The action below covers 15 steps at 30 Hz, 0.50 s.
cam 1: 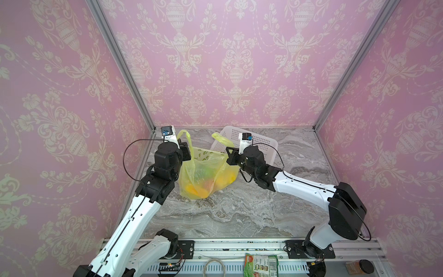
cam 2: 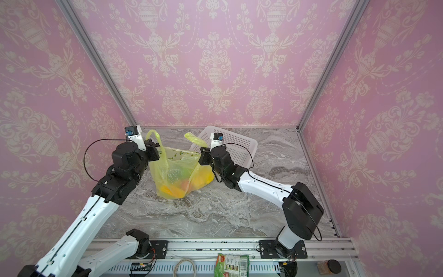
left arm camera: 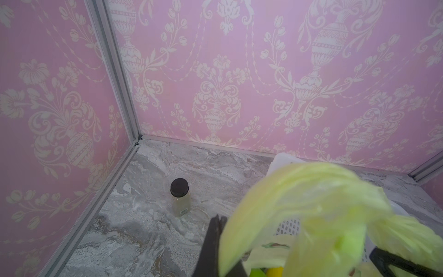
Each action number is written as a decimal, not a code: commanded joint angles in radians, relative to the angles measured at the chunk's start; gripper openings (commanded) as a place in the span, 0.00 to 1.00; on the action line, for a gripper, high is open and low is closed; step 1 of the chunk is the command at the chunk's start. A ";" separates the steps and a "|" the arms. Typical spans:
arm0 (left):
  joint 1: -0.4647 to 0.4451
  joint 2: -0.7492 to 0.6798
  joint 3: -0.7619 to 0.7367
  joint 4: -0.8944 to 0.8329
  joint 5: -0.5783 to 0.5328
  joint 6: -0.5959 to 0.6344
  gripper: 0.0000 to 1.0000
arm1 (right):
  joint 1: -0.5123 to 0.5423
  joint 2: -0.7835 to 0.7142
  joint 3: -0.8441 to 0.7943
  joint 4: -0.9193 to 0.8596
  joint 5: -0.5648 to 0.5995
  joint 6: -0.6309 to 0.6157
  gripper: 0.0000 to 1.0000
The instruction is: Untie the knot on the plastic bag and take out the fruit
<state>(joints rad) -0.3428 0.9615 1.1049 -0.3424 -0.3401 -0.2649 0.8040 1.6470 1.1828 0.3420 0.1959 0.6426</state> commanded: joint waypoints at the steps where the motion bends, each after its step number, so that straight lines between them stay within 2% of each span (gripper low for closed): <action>1: 0.007 -0.036 0.036 -0.117 0.103 -0.058 0.00 | 0.014 0.028 0.063 0.050 -0.052 -0.038 0.00; 6: 0.007 -0.097 -0.062 -0.233 0.190 -0.160 0.00 | 0.046 0.020 -0.079 0.123 -0.016 -0.066 0.02; 8: 0.006 -0.124 -0.123 -0.260 0.222 -0.199 0.00 | 0.058 0.011 -0.140 0.154 0.001 -0.055 0.15; 11: 0.007 -0.159 -0.182 -0.300 0.256 -0.242 0.08 | 0.074 -0.011 -0.210 0.179 0.020 -0.055 0.35; 13: 0.006 -0.167 -0.181 -0.339 0.287 -0.244 0.23 | 0.079 -0.038 -0.243 0.180 0.029 -0.060 0.54; 15: 0.005 -0.155 -0.149 -0.393 0.305 -0.232 0.44 | 0.082 -0.070 -0.261 0.180 0.031 -0.082 0.65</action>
<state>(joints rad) -0.3431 0.8135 0.9276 -0.6395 -0.1013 -0.4709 0.8818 1.6573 0.9379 0.4671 0.1986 0.5861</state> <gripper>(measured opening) 0.392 0.633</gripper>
